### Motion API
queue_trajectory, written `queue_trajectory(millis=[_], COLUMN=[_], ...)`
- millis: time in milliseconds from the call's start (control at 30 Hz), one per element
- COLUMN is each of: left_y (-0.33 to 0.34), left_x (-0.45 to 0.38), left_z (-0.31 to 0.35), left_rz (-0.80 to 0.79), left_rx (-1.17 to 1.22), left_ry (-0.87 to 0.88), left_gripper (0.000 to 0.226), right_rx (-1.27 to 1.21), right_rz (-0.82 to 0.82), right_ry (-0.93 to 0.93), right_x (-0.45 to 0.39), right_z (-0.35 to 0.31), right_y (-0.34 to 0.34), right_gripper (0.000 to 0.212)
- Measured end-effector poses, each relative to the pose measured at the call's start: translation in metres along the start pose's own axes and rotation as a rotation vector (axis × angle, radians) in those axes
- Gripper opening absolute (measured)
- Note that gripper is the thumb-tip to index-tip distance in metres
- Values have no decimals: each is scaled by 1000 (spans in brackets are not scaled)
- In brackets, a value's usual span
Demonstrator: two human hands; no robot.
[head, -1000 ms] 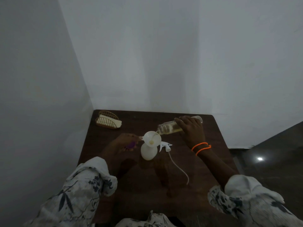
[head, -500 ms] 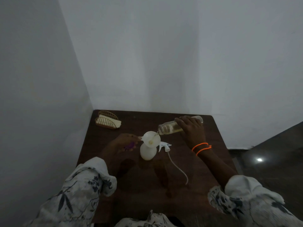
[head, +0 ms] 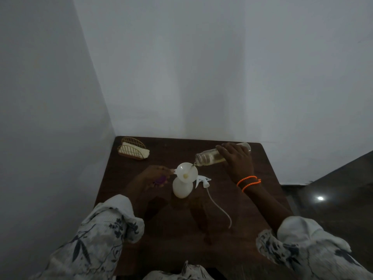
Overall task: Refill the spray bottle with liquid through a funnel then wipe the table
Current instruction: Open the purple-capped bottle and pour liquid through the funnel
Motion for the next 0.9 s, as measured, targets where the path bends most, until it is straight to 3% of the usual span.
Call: queue_trajectory(millis=[900], left_y=[2], left_x=[8], left_z=[2], left_rz=[14], left_rx=[-56], left_ry=[-8], left_gripper=[26], right_rx=[12], right_rz=[-16], right_ry=[11], right_x=[4], right_z=[-2], right_y=[-4], right_gripper=[59])
Point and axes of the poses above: each hand's wrist, its own x-axis away from the middle knuckle, its own y-axis out of the palm, z = x × y, the point moved 2 cm from there along -x, towards the middle knuckle, and after that the axes turned 7 degrees about -x, right-handed, at the moved point
